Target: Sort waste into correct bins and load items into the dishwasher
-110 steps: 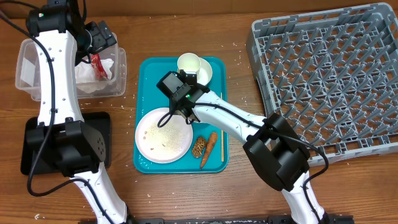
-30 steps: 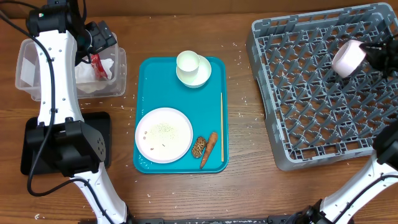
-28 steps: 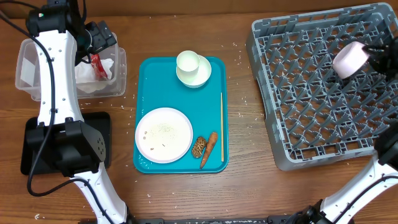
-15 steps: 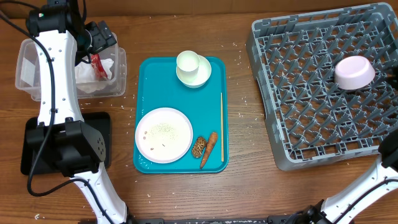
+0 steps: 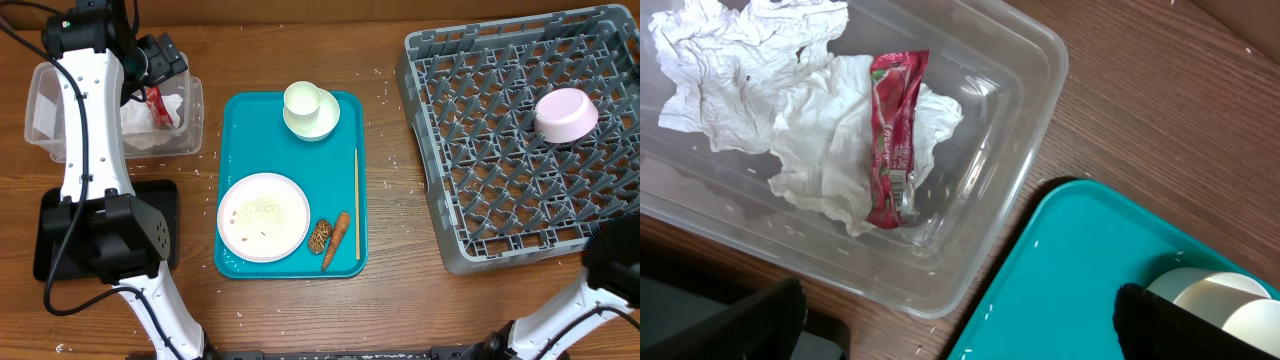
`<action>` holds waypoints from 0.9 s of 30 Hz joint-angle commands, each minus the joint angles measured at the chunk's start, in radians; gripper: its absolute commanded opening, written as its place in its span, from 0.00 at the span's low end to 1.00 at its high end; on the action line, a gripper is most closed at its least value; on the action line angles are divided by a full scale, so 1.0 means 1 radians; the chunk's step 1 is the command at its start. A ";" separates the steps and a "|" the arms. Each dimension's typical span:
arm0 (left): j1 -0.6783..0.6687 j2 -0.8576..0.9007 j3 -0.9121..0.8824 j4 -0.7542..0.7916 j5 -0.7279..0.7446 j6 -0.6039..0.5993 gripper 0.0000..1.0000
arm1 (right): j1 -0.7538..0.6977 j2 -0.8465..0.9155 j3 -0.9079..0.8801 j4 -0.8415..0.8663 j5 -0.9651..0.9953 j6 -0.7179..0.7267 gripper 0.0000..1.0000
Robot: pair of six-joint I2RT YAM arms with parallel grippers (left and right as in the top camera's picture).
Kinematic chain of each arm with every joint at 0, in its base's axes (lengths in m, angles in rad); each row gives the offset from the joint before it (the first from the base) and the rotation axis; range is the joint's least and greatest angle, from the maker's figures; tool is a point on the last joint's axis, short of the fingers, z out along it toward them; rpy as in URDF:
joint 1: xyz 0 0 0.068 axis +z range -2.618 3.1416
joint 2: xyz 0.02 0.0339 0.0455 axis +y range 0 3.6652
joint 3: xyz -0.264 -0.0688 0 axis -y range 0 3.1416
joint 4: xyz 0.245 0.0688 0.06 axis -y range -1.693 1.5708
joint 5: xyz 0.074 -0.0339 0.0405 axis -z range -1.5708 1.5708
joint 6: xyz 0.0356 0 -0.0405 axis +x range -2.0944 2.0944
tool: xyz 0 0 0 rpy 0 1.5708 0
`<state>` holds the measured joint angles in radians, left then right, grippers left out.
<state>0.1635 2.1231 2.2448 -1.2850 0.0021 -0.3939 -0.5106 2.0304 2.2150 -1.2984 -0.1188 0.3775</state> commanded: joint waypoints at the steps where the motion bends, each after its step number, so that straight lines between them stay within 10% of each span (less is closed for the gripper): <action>1: -0.006 -0.018 0.000 0.003 -0.012 -0.013 1.00 | 0.081 0.043 -0.027 0.006 0.063 -0.051 0.15; 27: -0.008 -0.018 0.000 0.003 -0.012 -0.014 1.00 | 0.074 0.173 -0.029 -0.077 0.356 0.019 0.04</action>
<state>0.1635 2.1231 2.2448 -1.2850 0.0021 -0.3939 -0.4191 2.2265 2.1433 -1.3716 0.1577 0.3737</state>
